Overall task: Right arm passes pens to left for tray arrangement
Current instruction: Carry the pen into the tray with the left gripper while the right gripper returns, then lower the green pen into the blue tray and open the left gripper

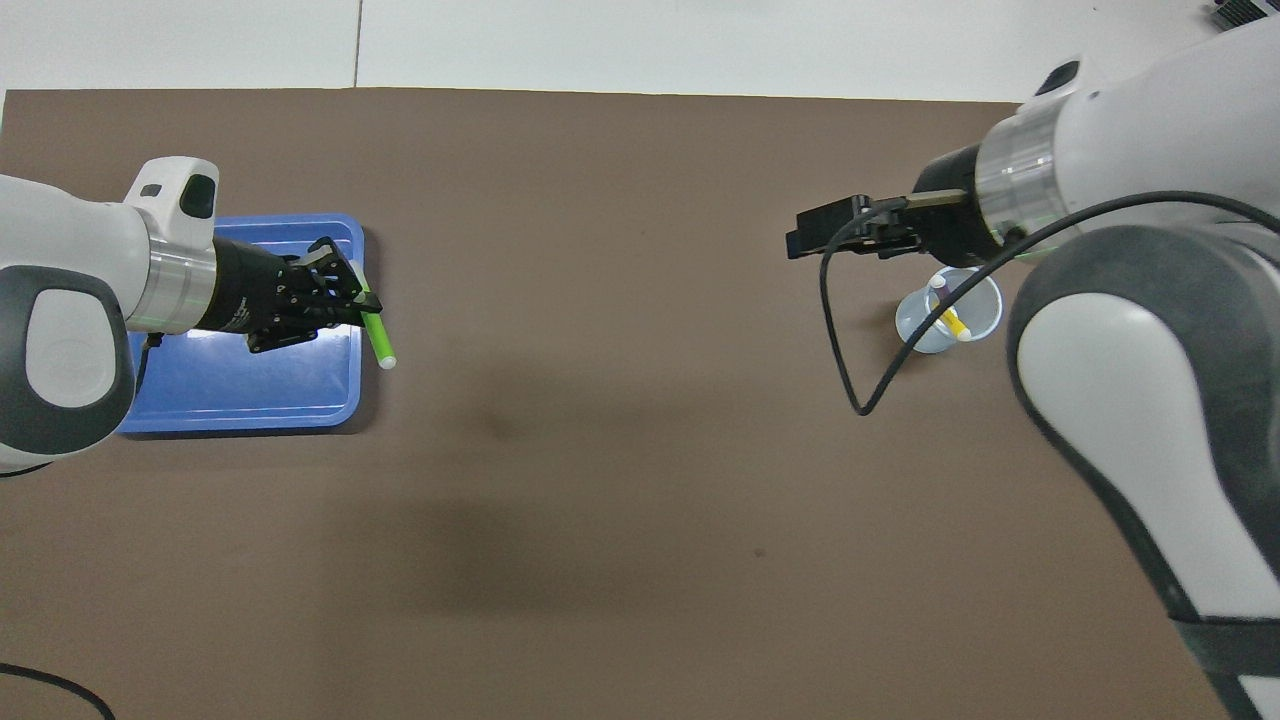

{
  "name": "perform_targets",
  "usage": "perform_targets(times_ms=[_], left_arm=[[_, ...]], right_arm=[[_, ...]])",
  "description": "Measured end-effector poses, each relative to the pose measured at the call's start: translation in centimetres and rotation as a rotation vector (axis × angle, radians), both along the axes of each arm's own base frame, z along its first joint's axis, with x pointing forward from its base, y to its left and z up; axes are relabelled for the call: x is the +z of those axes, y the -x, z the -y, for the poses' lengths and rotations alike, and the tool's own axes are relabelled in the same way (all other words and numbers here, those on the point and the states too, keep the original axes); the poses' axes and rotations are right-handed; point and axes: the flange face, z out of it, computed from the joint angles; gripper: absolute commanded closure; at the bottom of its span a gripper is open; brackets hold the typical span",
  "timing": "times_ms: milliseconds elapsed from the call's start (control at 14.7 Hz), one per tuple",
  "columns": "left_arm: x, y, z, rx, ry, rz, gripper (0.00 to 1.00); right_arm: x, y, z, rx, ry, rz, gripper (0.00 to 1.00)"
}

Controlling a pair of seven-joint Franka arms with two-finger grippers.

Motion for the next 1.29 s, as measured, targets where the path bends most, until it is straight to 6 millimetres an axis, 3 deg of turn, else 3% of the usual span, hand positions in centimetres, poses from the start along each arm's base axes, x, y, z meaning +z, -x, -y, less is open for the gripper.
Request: perform_targets(times_ms=[136,272,477,749,954,1294], left_arm=[[-0.2,-0.2,-2.0,-0.103,-0.094,0.045,1.0],[-0.5,-0.4,-4.4,-0.207,-0.171,0.082,1.0],[-2.6,-1.4,-8.7,-0.316,-0.237,0.092,1.0],[-5.0,-4.2,-12.8,-0.431,-0.304,0.093,1.0],[-6.8,-6.5,-16.2,-0.509,-0.347,0.098,1.0],[-8.6,-7.5,-18.0,-0.571,-0.378,0.118,1.0]], right_arm=[[-1.7,-0.2,3.3,0.029,0.089,0.0,0.0],[-3.3,0.3,4.2,0.07,0.202,-0.007,0.0],[-5.8,1.2,5.5,0.127,0.311,-0.035,0.0],[-11.7,2.4,11.1,0.216,0.341,-0.02,0.0],[-13.9,4.1,11.0,0.241,0.347,-0.032,0.16],[-16.4,5.4,10.7,0.304,0.36,0.011,0.27]])
